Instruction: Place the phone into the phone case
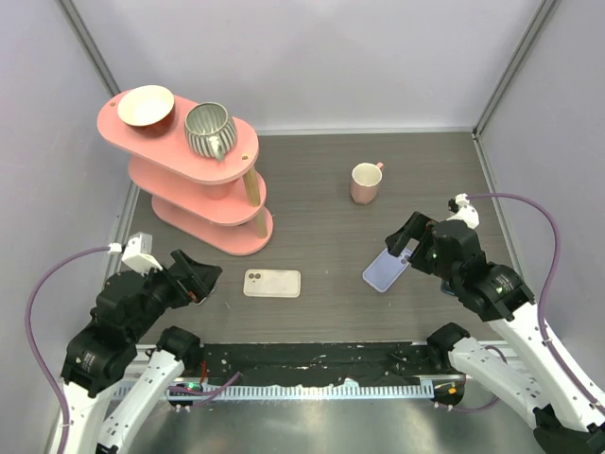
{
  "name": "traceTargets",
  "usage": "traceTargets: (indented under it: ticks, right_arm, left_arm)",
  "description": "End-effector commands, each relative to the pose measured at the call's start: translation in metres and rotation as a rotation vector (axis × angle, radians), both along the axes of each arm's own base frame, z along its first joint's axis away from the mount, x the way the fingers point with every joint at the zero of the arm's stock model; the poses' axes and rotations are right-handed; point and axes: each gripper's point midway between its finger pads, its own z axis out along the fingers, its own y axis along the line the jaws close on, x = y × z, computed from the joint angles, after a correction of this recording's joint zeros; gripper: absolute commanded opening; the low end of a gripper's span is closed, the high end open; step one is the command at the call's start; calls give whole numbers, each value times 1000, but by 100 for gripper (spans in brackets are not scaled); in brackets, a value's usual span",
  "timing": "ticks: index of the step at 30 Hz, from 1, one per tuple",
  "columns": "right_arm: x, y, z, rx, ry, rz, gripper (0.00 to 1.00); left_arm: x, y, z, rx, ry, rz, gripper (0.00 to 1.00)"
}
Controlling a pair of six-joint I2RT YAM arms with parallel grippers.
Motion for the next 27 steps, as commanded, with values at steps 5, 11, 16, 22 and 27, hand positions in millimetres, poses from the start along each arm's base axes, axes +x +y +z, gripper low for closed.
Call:
traceTargets:
  ticks: [5,11,16,22,27]
  right_arm:
    - [9,-14,3,-6,-8,-123,98]
    - [13,-34,-4,-44,33,-276,97]
    - [17,-77,-12,-181,80,-577,97]
    - [26,-90,-30,-290,152,-740,97]
    - [29,-98,-43,-310,218,-831,97]
  left_arm:
    - [13,-3,12,9,-67,-4,100]
    - [16,-1,0,27,-41,6,100]
    - [19,3,-15,22,-19,48,100]
    - [15,6,-2,18,-99,37,100]
    - [10,22,6,63,-132,87,100]
